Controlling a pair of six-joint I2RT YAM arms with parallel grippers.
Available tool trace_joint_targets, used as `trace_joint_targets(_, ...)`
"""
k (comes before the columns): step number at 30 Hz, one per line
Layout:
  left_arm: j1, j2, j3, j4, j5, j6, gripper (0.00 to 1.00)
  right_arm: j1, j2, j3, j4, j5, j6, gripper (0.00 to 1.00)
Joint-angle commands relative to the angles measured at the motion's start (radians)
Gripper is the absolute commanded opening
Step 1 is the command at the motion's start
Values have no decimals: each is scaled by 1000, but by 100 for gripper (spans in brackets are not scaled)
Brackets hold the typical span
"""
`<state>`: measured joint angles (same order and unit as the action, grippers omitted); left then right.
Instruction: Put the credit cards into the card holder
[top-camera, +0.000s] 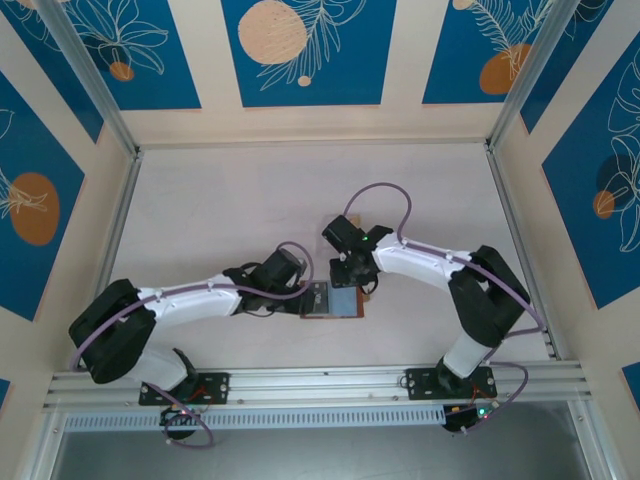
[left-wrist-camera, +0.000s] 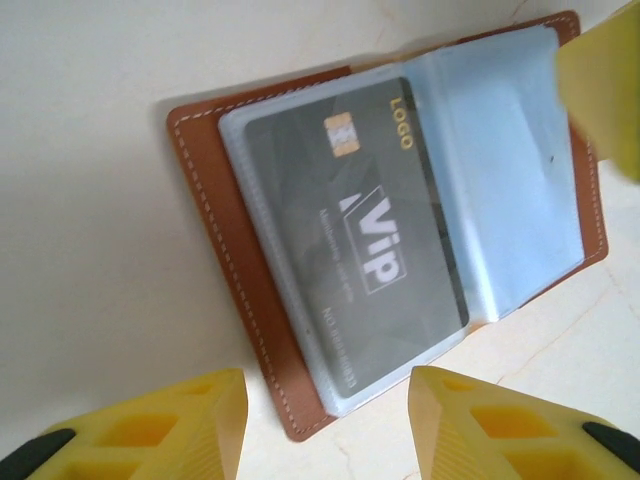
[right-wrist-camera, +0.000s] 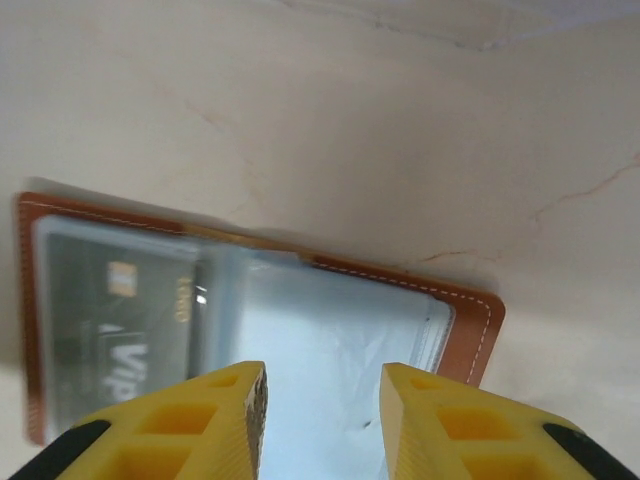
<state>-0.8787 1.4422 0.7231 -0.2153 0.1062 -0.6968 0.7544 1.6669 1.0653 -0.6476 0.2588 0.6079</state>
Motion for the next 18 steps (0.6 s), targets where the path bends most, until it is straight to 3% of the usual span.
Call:
trace_joint_targets(1,7,37,25,29,35,15,46,-13,38,15,1,1,-39,35)
trace_joint_targets(12,7,118,-24,67,3,-3,41,5,114,-20,17,16,-18,34)
trace_joint_targets(16,7,122,-52,80,-2,-7,41,11,128,-44,25,-2,2,25)
trace_joint_targets(18,6,128,-59,87,-2,-7,41,16,121,-52,31,-9,9,15)
